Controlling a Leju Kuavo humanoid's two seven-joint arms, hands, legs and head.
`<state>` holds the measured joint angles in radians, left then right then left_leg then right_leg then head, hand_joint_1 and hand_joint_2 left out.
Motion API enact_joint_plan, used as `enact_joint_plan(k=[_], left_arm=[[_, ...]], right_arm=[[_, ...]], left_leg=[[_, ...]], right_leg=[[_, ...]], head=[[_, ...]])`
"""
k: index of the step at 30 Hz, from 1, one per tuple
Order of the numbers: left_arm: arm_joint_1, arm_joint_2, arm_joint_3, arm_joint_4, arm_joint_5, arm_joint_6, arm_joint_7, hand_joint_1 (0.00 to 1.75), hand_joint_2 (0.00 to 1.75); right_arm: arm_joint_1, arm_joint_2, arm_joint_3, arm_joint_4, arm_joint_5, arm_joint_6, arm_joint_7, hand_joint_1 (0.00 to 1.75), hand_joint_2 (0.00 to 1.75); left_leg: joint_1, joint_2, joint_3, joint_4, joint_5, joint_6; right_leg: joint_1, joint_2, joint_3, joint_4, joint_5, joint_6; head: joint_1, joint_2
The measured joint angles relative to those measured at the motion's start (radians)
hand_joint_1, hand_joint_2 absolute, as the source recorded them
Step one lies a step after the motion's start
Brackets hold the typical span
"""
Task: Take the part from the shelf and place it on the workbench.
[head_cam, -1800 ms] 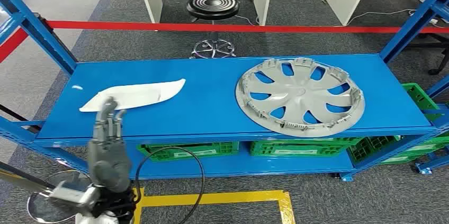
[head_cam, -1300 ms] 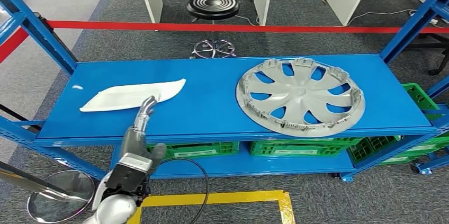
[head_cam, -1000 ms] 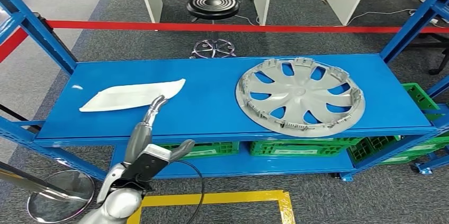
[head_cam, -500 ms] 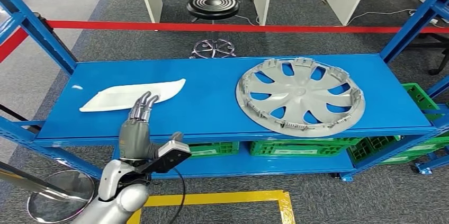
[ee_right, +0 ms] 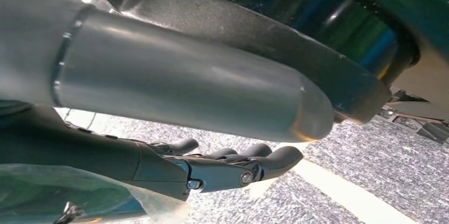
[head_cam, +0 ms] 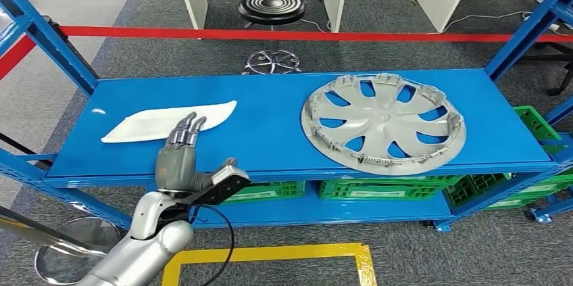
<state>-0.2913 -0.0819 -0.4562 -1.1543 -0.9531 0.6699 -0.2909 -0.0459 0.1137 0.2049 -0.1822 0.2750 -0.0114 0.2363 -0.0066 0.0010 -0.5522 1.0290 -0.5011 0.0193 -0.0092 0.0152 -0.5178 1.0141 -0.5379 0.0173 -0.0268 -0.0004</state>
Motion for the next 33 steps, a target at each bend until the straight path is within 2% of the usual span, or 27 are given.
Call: enact_joint_plan(k=[1,16,21,26,30,33], left_arm=[[-0.013,-0.002,0.000,0.016,-0.008,0.000,0.003,0.00,1.75],[-0.189,-0.017,-0.006,0.244,-0.072,-0.039,0.059,0.00,1.75],[-0.216,-0.017,-0.016,0.310,-0.061,-0.144,0.060,0.00,1.75],[-0.225,-0.015,-0.037,0.359,-0.070,-0.202,0.076,0.00,1.75],[-0.243,-0.011,-0.049,0.391,-0.085,-0.213,0.086,0.00,1.75],[-0.263,-0.007,-0.059,0.415,-0.127,-0.174,0.124,0.00,1.75]], right_arm=[[0.000,0.000,0.000,0.000,0.003,0.001,0.000,0.00,0.00],[-0.005,-0.001,0.009,0.000,0.029,0.006,0.003,0.00,0.00],[-0.006,-0.002,0.009,0.000,0.029,0.009,0.004,0.00,0.00],[-0.006,-0.002,0.009,0.000,0.030,0.011,0.005,0.00,0.00],[-0.006,-0.002,0.009,0.000,0.030,0.012,0.006,0.00,0.00],[-0.006,-0.003,0.008,0.000,0.029,0.012,0.006,0.00,0.00]], left_leg=[[0.000,0.000,0.000,0.000,0.000,0.000],[0.000,0.000,0.000,0.000,0.000,0.000],[0.000,0.000,0.000,0.000,0.000,0.000],[0.000,0.000,0.000,0.000,0.000,0.000],[0.000,0.000,0.000,0.000,0.000,0.000],[0.000,0.000,0.000,0.000,0.000,0.000]], right_leg=[[0.000,0.000,0.000,0.000,0.000,0.000],[0.000,0.000,0.000,0.000,0.000,0.000],[0.000,0.001,0.000,0.000,0.000,0.000],[0.000,0.001,0.000,0.000,0.000,0.000],[0.000,0.000,0.000,0.000,0.000,0.000],[0.000,0.000,0.001,0.000,0.000,0.000]], head=[[0.000,0.000],[0.000,0.000],[0.000,0.000],[0.000,0.000],[0.000,0.000],[0.000,0.000]])
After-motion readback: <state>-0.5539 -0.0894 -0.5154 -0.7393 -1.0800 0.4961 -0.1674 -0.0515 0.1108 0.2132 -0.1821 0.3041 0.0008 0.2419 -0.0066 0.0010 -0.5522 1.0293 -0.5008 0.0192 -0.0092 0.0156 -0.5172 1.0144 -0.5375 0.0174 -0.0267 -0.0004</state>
